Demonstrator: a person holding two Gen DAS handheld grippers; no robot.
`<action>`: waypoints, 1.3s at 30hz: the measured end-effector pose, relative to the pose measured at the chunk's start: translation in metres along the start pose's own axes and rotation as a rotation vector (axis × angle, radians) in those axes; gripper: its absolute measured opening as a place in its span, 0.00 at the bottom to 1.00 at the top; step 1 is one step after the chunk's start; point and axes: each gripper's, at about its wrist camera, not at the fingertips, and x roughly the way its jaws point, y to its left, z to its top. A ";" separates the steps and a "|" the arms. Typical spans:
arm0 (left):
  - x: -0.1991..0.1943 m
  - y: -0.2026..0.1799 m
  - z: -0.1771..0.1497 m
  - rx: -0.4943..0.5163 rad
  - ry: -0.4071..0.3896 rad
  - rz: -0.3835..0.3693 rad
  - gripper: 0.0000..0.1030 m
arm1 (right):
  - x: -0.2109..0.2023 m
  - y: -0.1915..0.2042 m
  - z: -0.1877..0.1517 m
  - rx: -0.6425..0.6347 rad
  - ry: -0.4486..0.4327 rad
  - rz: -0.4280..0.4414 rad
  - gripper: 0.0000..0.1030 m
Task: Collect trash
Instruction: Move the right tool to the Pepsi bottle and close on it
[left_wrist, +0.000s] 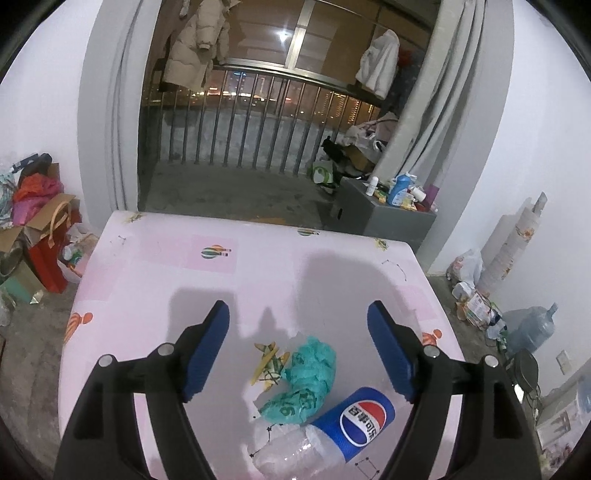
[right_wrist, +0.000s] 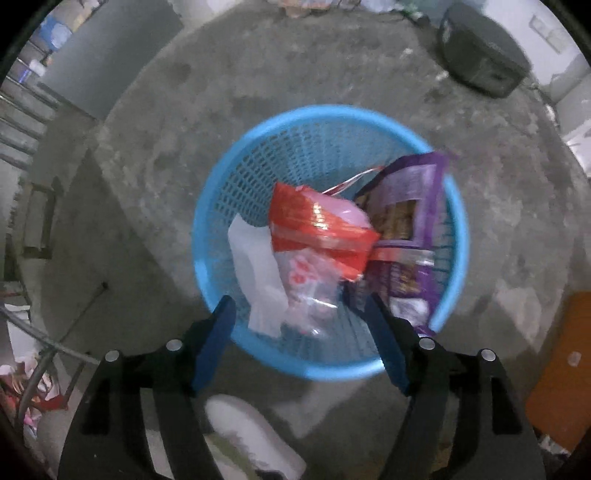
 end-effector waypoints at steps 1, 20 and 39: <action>0.000 0.001 -0.001 0.004 -0.001 -0.004 0.73 | -0.009 -0.003 -0.001 -0.004 -0.021 0.001 0.67; -0.005 0.048 -0.040 -0.008 0.039 0.006 0.75 | -0.205 0.159 -0.120 -0.345 -0.186 0.729 0.67; 0.020 0.044 -0.108 -0.099 0.389 -0.345 0.71 | -0.122 0.331 -0.225 -0.359 0.380 0.956 0.67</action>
